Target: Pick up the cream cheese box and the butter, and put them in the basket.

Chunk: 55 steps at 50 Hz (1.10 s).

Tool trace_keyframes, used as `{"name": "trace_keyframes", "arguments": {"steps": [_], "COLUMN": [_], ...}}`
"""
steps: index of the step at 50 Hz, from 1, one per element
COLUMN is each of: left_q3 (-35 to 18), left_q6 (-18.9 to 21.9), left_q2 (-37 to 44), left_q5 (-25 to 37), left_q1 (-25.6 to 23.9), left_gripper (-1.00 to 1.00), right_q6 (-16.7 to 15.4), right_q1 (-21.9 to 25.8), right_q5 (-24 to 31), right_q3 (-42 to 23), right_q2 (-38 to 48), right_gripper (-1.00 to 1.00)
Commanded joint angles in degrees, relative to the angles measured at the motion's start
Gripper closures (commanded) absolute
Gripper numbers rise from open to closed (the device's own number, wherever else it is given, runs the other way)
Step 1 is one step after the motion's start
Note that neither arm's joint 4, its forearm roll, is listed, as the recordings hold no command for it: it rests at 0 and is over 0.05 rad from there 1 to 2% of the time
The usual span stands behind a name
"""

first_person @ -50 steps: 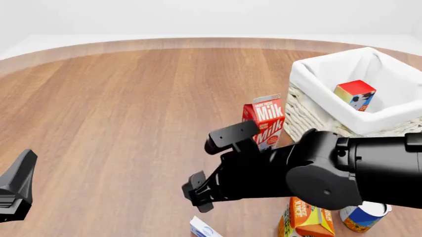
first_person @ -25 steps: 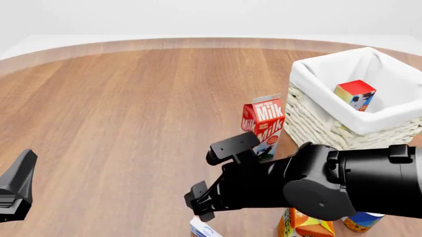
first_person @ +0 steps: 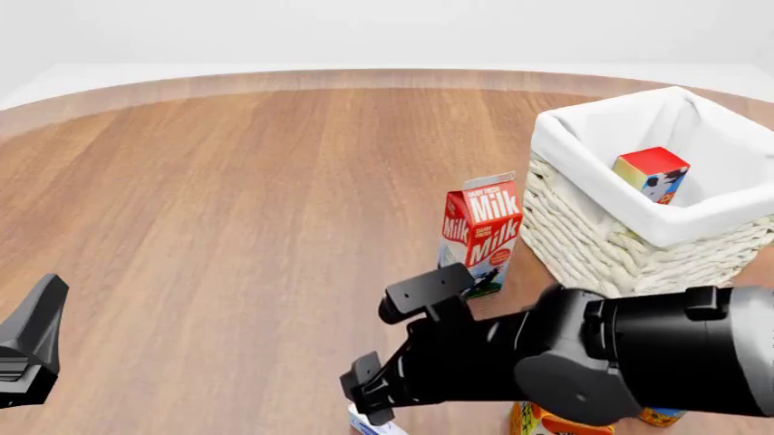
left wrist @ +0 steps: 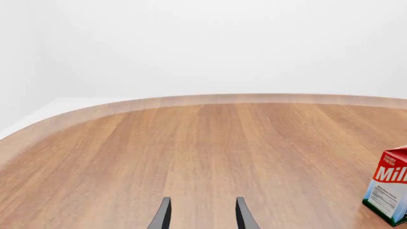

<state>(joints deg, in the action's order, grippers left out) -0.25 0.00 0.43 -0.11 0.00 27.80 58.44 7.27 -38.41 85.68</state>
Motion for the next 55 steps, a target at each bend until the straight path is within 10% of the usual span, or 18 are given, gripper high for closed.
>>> {"name": "trace_keyframes", "arguments": {"steps": [1,55], "left_q3": [0.00,0.00], "left_q6": [0.00,0.00], "left_q2": [0.00,0.00], "left_q5": [0.00,0.00], "left_q1": [0.00,0.00], "left_gripper": [-1.00,-1.00], "right_q6": [0.46,2.98], "right_q1": [0.06,1.75], "right_q5": [-1.01,-8.19], "right_q3": [0.94,3.84], "right_q2": [0.31,5.62], "right_gripper": [-1.00,-1.00]}}
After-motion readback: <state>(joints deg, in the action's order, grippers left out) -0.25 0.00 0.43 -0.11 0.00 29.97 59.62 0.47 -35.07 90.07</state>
